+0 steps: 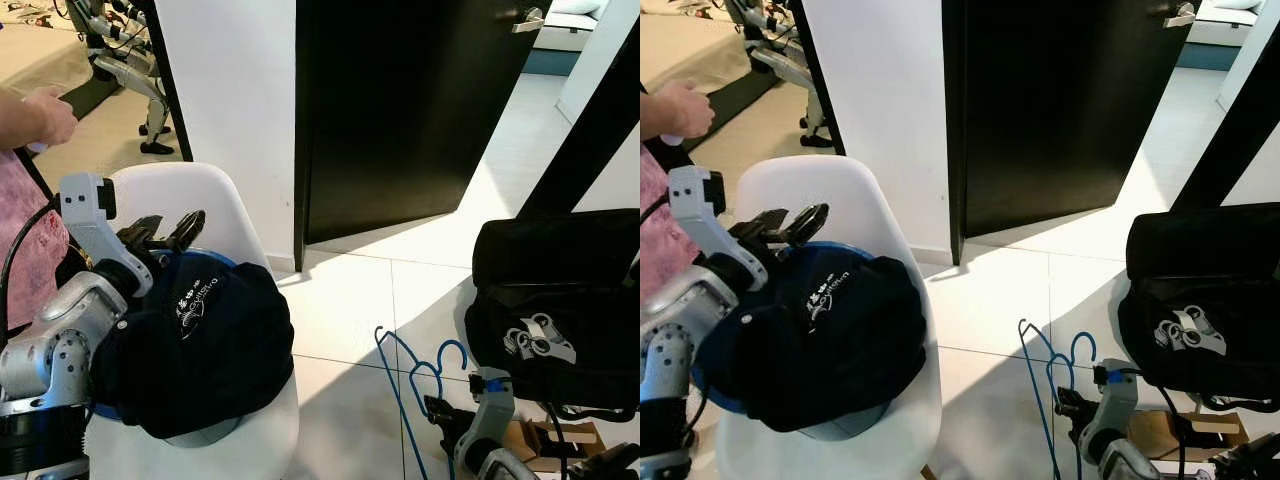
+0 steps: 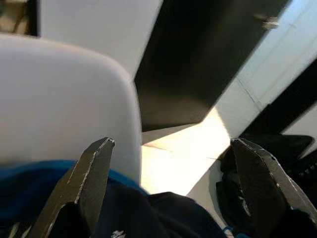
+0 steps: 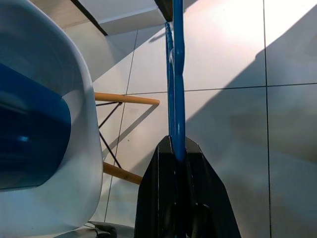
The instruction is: Hang hanger
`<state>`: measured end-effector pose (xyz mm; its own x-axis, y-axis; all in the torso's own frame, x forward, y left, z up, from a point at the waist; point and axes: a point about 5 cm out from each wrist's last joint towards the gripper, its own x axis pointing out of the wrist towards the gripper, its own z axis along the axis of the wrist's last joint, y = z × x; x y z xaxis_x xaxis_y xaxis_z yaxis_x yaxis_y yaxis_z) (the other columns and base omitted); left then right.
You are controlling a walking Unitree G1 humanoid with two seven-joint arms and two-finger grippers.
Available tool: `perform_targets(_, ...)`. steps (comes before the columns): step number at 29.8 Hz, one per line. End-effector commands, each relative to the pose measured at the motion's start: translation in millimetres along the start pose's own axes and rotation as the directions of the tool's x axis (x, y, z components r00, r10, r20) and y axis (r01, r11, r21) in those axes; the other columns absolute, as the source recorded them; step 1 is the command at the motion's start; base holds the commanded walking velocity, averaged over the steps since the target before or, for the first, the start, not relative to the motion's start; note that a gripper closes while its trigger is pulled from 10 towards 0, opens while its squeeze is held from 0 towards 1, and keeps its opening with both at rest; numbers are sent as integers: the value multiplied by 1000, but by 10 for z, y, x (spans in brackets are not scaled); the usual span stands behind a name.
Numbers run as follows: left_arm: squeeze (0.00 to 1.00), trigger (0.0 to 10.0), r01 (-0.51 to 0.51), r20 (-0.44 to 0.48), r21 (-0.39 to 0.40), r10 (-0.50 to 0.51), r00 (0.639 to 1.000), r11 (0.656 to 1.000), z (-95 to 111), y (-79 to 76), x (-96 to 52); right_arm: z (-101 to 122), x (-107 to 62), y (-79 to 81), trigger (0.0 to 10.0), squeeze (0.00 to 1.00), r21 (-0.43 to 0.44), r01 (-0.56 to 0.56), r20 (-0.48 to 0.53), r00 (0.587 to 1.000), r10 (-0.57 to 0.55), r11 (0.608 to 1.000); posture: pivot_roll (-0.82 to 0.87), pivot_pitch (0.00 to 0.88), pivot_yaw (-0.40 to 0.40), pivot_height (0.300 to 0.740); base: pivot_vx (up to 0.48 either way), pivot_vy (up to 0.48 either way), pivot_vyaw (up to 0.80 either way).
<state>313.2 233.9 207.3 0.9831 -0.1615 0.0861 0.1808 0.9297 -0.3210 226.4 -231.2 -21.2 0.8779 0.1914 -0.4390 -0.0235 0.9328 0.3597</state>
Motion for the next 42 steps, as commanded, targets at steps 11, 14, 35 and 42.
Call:
perform_targets(11,0,10000,-333,-146,-110,316,937,936,-141,233,79,-40,-22,6,10000,0,8,0,-13,1000,0,1000,-3,105,-24,740,0,0,0)
perform_targets(14,0,10000,-399,-172,-122,376,910,909,-184,314,52,-43,-25,8,10000,0,8,-1,-14,1000,1,1000,-5,106,-24,740,0,0,0)
perform_targets(35,0,10000,-658,-420,-289,526,740,695,-680,464,-94,-32,-35,8,10000,0,10,0,-14,1000,0,1000,-11,123,-25,740,0,0,0)
perform_targets(42,0,10000,-704,-437,-255,570,696,663,-734,516,-150,-31,-34,7,10000,0,10,1,-15,1000,-1,1000,-12,123,-24,740,0,0,0)
